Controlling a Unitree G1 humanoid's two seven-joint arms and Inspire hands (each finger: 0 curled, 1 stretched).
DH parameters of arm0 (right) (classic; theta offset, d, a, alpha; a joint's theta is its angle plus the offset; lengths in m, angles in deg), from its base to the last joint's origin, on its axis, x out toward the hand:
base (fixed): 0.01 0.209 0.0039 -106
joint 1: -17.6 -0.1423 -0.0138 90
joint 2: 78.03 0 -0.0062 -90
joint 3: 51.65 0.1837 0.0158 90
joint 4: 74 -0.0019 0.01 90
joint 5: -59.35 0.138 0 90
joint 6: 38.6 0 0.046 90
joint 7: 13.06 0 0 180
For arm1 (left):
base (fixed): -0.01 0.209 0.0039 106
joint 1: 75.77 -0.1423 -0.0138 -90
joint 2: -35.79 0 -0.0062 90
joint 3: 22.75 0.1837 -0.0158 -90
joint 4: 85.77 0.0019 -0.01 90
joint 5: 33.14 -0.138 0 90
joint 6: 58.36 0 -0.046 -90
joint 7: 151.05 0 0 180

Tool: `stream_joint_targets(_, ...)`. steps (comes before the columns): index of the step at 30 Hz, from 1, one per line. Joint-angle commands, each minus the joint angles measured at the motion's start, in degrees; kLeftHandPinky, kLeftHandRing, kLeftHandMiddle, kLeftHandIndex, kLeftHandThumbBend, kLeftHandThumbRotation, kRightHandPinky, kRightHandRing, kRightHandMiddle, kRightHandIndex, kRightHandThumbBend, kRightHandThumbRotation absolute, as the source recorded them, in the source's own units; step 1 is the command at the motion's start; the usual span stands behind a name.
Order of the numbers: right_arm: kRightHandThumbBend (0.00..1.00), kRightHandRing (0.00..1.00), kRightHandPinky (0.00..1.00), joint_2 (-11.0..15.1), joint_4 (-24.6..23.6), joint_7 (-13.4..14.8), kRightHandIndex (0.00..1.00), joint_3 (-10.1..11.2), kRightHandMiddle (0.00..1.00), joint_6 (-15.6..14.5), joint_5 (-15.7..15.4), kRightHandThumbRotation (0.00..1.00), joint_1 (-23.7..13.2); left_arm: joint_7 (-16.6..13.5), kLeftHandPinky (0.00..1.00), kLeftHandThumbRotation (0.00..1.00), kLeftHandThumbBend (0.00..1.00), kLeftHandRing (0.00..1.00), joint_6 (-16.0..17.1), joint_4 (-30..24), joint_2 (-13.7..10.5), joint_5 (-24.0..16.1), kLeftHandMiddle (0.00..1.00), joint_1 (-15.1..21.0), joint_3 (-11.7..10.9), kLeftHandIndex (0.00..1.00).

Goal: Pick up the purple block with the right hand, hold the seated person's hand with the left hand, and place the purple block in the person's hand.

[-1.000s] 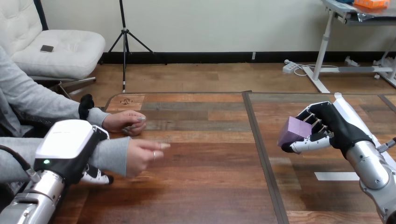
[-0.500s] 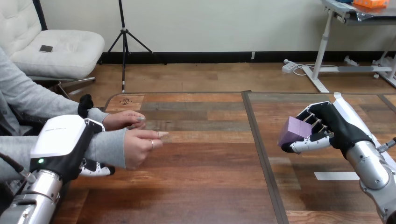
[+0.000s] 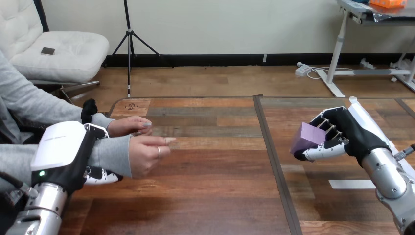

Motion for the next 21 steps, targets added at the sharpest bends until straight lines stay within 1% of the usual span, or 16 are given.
stream_joint_targets(1,0.83,0.41,0.37,-1.09,-3.7,0.55,0.46,0.06,0.44,0.24,-0.1,0.0,-5.27,-0.22,0.19,0.0,0.8,0.25,0.46,-4.36,1.51,1.62,0.3,1.11,-1.42,0.31)
stream_joint_targets(6,0.82,0.41,0.37,-1.72,-3.99,0.62,0.46,-0.41,0.44,0.35,-0.47,0.0,-5.47,-0.16,0.2,0.0,0.79,0.25,0.94,-5.35,1.91,1.72,0.3,1.04,-1.8,0.31)
stream_joint_targets(9,0.82,0.41,0.38,-2.14,-4.46,0.31,0.46,-0.64,0.44,0.38,-0.53,0.0,-5.53,-0.17,0.2,0.0,0.78,0.25,0.6,-6.23,2.26,1.58,0.3,1.05,-1.91,0.31)
stream_joint_targets(15,0.81,0.41,0.37,-3.4,-4.96,-0.04,0.46,-0.75,0.44,0.46,-0.46,0.0,-5.76,0.25,0.19,0.0,0.79,0.25,-0.58,-8.59,3.08,1.45,0.3,0.82,-2.08,0.31)
stream_joint_targets(17,0.82,0.39,0.36,-3.82,-4.98,0.21,0.46,-0.84,0.43,1.01,-0.62,0.0,-5.81,0.88,0.19,0.0,0.78,0.25,-1.04,-9.29,3.29,1.58,0.3,0.84,-2.1,0.31)
stream_joint_targets(21,0.81,0.38,0.34,-4.83,-5.31,0.01,0.45,-0.86,0.42,1.3,-0.57,0.0,-5.96,1.17,0.19,0.0,0.78,0.25,-1.8,-10.44,4.08,1.41,0.3,0.94,-2.1,0.31)
